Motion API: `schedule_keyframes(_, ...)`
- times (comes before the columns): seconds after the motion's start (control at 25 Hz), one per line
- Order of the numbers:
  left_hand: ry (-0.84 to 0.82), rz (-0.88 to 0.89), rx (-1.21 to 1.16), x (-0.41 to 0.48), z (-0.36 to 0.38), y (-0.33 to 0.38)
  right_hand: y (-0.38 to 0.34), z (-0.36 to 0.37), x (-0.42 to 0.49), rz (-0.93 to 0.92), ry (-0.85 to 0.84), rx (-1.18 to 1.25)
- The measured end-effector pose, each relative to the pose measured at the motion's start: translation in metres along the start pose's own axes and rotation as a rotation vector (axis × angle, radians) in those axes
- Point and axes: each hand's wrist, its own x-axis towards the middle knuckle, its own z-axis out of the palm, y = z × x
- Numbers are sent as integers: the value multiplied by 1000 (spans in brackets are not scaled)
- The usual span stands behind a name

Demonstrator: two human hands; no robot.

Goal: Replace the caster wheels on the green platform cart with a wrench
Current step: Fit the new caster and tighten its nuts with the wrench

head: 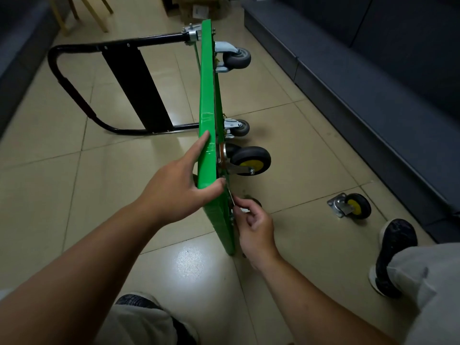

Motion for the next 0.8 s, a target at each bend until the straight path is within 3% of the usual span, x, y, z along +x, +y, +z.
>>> schedule_keyframes(0.32, 2, -12, -13, -3, 0, 1, 6, 6, 7, 48, 15, 120)
schedule_keyframes(0.52, -4, -17, 40, -1, -1, 3, -8, 6, 1, 9, -17, 6)
schedule_keyframes(0.8, -12, 0, 59, -3, -2, 3, -97, 14, 13, 424, 2, -39)
